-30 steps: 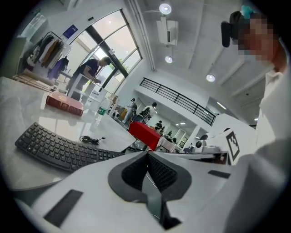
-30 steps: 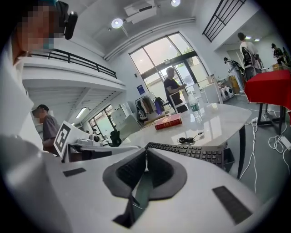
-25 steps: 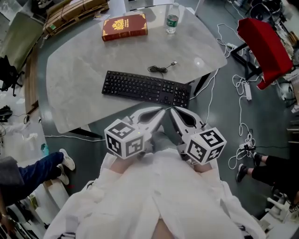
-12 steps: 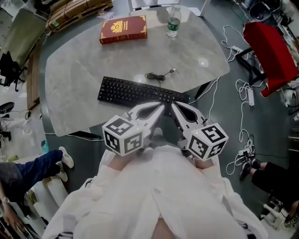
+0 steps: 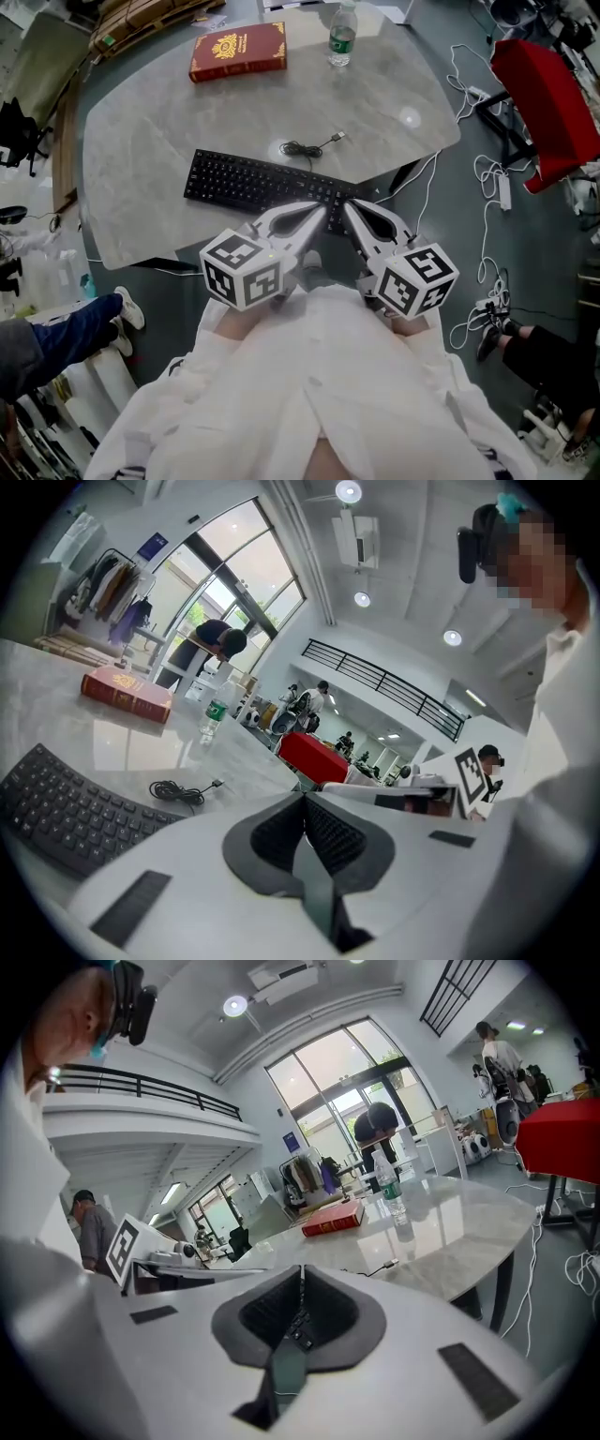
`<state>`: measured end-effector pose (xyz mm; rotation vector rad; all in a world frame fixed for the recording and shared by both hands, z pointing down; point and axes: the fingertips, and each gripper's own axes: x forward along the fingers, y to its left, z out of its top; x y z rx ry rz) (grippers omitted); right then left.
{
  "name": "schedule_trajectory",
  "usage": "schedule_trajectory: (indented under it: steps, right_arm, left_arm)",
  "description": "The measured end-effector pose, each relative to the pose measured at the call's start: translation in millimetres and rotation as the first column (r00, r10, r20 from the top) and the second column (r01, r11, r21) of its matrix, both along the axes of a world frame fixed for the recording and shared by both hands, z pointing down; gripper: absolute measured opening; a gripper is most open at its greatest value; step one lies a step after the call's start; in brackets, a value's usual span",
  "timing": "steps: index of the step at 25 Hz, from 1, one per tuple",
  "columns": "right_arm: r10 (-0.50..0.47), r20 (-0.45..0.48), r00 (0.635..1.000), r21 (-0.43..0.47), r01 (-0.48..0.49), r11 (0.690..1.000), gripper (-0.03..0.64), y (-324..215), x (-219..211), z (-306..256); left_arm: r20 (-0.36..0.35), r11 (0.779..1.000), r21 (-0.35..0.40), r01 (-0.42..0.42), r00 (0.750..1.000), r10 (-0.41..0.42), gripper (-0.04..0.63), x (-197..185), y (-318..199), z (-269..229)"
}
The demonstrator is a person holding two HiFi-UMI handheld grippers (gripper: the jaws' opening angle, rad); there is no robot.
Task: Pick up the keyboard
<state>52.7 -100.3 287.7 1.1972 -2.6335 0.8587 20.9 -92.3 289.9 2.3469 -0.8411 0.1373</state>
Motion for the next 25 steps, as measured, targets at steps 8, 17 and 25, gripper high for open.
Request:
schedule_trajectory:
  steps: [8,17,25]
  right_arm:
    - [0.03,0.008,1.0,-0.016,-0.03,0.999,0.032,-0.9,3.5,6.1]
    - [0.055,0.011,0.998,-0.038,-0.054,0.998,0.032,0.0,-4.3,4.4]
    - [0.096,0.01,0.995,-0.049,-0.095,0.994,0.032,-2.1,-0.4,2.5]
  left_arm:
    - [-0.002,1.0,-0.012,0.008,1.0,-0.008,0.014,-7.9,-1.5,3.6]
    - [0.01,0.998,-0.027,-0.062,0.998,0.063,0.014,-5.5,-3.8,-0.9]
    - [0.014,0.994,-0.04,-0.101,0.995,0.102,0.014,-4.7,-5.7,0.9]
